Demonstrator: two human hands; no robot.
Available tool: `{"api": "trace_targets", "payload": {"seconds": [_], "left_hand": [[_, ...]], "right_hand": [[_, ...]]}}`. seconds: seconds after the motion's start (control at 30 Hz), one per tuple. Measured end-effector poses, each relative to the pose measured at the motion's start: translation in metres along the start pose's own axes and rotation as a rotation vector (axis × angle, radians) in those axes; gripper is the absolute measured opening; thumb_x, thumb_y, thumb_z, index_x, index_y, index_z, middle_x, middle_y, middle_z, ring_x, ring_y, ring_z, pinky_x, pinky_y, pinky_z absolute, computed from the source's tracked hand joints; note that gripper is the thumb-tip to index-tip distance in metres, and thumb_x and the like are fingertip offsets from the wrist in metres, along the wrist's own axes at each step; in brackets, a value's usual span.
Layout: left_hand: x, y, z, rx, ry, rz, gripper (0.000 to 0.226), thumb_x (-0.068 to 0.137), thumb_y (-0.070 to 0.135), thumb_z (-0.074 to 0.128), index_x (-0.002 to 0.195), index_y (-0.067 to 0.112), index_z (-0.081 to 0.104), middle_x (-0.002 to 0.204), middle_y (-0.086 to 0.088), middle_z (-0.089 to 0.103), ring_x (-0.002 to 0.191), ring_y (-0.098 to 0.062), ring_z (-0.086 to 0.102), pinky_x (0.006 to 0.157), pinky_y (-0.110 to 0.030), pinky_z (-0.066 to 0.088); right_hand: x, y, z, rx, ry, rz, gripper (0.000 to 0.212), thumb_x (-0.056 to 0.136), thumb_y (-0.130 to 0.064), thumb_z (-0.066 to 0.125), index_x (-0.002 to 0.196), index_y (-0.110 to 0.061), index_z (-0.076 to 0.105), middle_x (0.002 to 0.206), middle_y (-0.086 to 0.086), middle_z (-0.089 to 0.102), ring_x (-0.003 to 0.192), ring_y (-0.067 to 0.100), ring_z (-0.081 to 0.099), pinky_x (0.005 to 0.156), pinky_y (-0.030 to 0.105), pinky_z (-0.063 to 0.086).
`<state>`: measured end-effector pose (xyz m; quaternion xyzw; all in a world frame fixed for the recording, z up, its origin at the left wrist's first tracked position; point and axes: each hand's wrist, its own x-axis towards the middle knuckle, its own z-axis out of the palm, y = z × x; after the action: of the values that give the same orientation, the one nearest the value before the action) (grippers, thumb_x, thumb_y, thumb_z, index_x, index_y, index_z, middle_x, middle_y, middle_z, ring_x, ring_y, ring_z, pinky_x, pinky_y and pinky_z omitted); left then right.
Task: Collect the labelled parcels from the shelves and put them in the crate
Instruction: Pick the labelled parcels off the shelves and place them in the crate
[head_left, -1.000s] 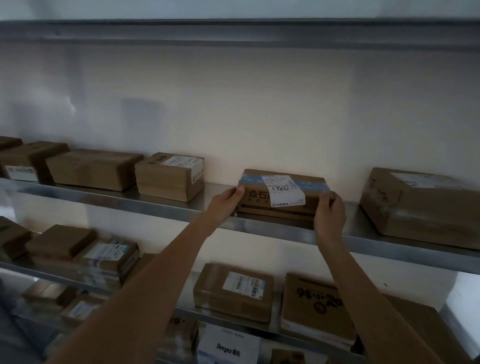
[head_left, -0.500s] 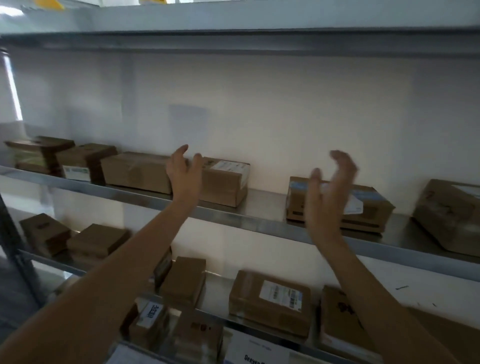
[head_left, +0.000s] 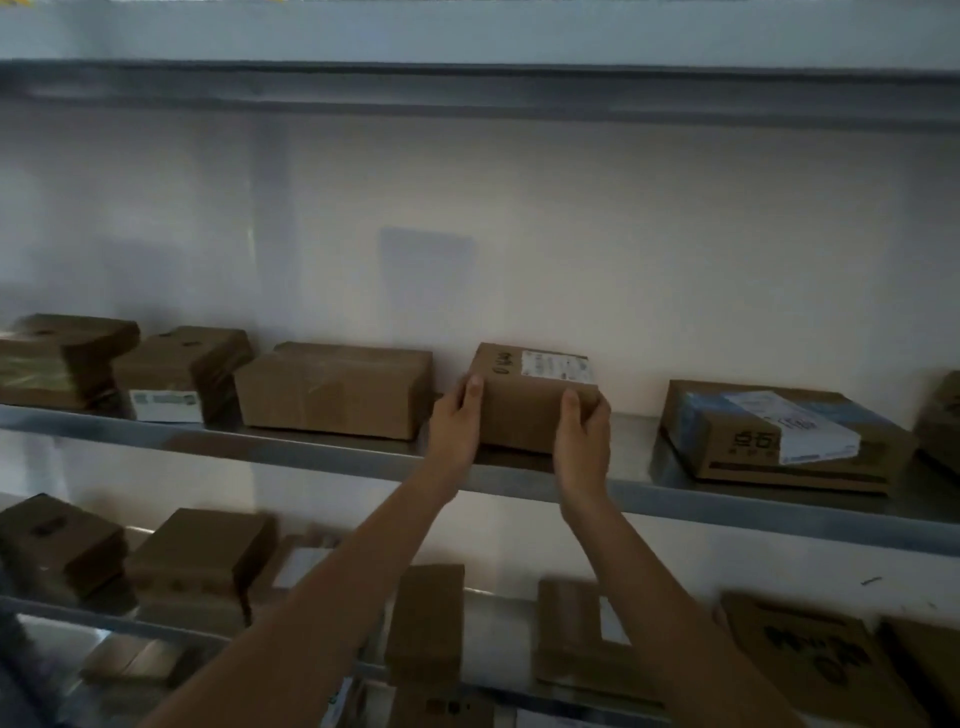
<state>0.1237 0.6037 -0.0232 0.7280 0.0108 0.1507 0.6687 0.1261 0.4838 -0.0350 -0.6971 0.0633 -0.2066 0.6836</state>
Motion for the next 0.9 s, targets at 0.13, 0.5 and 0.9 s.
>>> {"api": "trace_targets", "payload": {"seconds": [0.13, 0.5, 0.9], "left_hand": [[-0.012, 0.013, 0.012, -0.007, -0.066, 0.269, 0.044, 0.102, 0.037, 0.036, 0.144, 0.026, 0.036, 0.127, 0.012, 0.047, 0.110, 0.001, 0.046, 0.079, -0.003, 0.040], [-0.014, 0.021, 0.008, -0.426, -0.035, -0.008, 0.037, 0.097, 0.045, 0.046, 0.121, 0.020, 0.058, 0.114, -0.001, 0.063, 0.101, -0.010, 0.058, 0.086, -0.025, 0.049], [-0.026, 0.006, 0.002, -0.776, -0.017, -0.191, 0.038, 0.098, 0.033, 0.048, 0.129, 0.013, 0.056, 0.120, -0.010, 0.066, 0.111, -0.019, 0.061, 0.096, -0.033, 0.049]], "right_hand": [[-0.002, 0.003, -0.006, 0.317, 0.029, 0.085, 0.055, 0.096, -0.058, 0.037, 0.144, -0.031, 0.032, 0.130, 0.002, 0.051, 0.115, 0.022, 0.052, 0.103, 0.046, 0.044], [-0.026, -0.013, -0.010, 0.081, 0.102, -0.320, 0.056, 0.098, -0.041, 0.049, 0.149, -0.027, 0.031, 0.146, -0.002, 0.040, 0.133, 0.014, 0.040, 0.111, 0.039, 0.039], [-0.039, -0.024, 0.000, -0.158, 0.110, -0.626, 0.057, 0.090, -0.044, 0.060, 0.139, -0.023, 0.039, 0.145, 0.001, 0.034, 0.132, 0.013, 0.041, 0.099, 0.022, 0.046]]}}
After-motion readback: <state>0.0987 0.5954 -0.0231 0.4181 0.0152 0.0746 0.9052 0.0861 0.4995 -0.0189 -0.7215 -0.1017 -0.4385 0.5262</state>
